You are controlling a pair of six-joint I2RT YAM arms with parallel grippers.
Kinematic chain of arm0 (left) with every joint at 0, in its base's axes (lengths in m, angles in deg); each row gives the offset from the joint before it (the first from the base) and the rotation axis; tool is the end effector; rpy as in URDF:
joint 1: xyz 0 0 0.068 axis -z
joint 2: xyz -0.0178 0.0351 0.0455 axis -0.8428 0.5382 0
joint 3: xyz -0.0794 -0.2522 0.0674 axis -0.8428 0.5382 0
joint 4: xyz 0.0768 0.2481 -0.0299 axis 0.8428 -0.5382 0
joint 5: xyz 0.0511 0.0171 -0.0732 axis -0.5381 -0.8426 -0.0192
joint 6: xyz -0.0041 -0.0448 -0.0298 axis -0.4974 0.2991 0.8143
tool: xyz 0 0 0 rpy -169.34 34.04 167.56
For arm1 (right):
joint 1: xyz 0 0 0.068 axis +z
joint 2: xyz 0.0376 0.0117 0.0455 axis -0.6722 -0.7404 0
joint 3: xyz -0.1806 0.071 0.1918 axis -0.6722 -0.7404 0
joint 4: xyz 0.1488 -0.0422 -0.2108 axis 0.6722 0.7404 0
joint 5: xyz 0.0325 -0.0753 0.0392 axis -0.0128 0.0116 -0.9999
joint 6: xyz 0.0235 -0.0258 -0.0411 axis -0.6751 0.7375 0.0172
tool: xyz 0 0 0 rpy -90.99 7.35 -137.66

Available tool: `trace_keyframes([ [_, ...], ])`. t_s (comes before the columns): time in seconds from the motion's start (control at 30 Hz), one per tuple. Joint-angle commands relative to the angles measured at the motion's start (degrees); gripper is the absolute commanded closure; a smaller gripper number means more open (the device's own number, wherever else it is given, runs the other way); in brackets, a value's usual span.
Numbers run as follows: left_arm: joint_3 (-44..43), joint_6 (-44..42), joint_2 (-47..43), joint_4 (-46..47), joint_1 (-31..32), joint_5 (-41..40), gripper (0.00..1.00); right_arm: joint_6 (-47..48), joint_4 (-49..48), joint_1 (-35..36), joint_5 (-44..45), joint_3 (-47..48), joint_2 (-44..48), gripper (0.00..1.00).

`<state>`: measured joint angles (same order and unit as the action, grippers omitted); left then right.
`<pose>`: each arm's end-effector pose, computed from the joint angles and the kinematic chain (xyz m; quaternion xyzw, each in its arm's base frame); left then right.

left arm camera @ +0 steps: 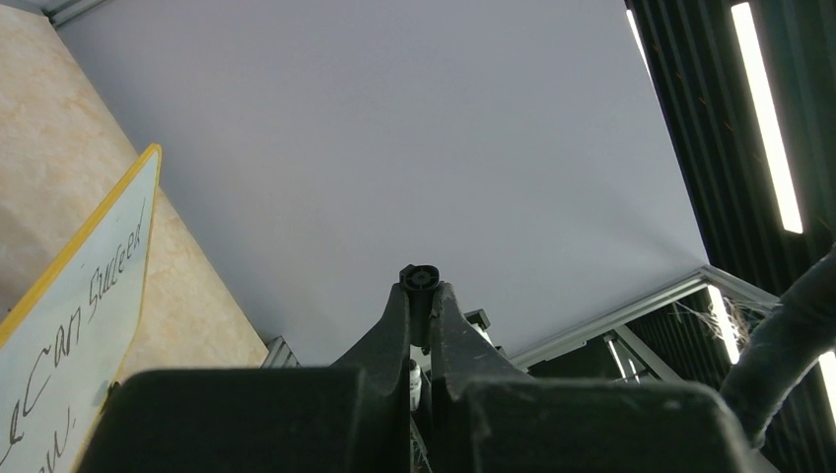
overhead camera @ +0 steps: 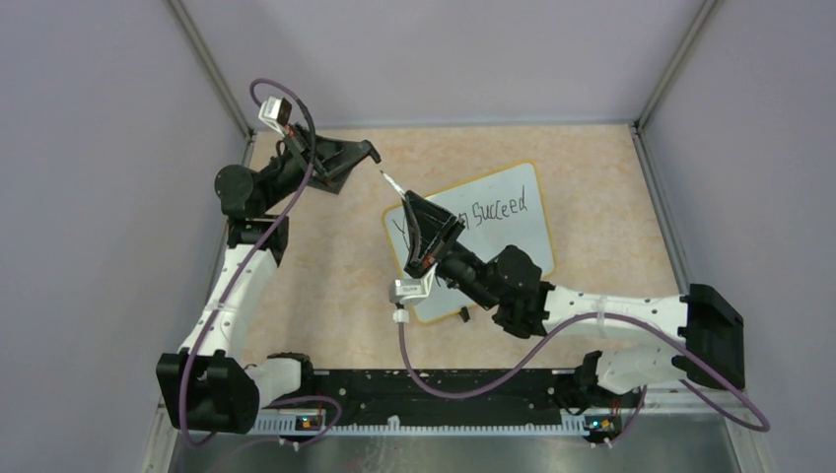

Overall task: Write a sentence on the whiteboard
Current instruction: Insert the whiteboard marker without the cap into the pen cap.

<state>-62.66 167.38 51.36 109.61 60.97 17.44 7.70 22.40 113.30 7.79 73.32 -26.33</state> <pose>0.2435 -0.0435 0.4253 -0.0367 0.5821 -0.7330 0.3500 0.1020 0.2723 0.3669 -0.5213 0.1824 -0.2001 0.8093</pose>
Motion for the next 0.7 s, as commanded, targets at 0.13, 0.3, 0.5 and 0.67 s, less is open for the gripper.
trace_keyframes([
  [0.13,0.01,-0.15,-1.42,0.86,0.86,-0.35,1.00,0.62,-1.30,0.99,1.31,2.21,-0.38,1.00],
  [0.3,0.57,-0.44,-1.53,0.90,0.87,-0.26,1.00,0.63,-1.30,0.92,1.72,2.13,-0.25,1.00],
  [0.5,1.53,-0.86,-2.10,1.13,0.43,-0.18,1.00,0.71,-1.06,0.92,2.05,1.81,0.43,1.00],
  [0.67,1.95,-0.90,-2.43,1.04,0.34,0.08,1.00,0.71,-0.78,0.96,2.38,1.60,0.79,1.00],
])
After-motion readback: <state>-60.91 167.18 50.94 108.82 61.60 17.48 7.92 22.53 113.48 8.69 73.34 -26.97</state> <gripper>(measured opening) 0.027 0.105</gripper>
